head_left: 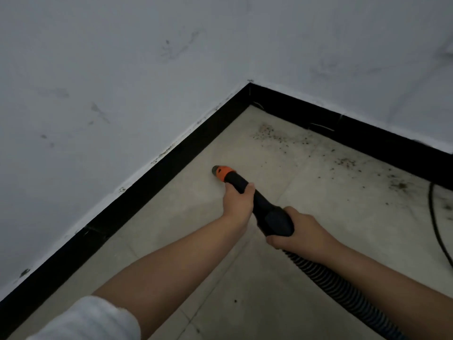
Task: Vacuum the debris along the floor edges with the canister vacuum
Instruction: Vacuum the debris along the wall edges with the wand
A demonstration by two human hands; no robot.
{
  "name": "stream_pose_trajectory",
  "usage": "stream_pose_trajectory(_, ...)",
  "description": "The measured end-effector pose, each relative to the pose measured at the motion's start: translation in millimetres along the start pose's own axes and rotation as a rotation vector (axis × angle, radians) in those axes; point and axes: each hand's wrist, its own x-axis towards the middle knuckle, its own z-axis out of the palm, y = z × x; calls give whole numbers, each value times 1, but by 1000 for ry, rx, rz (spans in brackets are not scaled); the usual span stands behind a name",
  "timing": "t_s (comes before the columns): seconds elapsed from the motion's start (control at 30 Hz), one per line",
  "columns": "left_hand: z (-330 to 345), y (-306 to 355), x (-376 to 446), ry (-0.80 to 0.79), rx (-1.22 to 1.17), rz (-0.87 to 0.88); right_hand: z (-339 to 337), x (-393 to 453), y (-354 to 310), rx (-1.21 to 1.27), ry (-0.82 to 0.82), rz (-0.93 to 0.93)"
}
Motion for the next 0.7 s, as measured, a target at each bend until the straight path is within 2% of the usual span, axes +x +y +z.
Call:
stream_pose_trajectory(0.13,49,10,-8,-119,34,21,-29,-23,23,4,117,80)
stream_pose_trajectory(0.27,89,4,-23,-204,66,18,-57,-48,48,-70,162,129)
stream_pose_trajectory(0.43,117,9,-27,-230,54,15,-77,-54,65,-97,195,134)
stream_pose_trajectory(0.6,131,11,-36,-258,36,94,-89,-63,77,-111,213,122)
stream_pose_trajectory(0.7,138,8,-36,-266,27,60,-93,-68,82,-129,194,128)
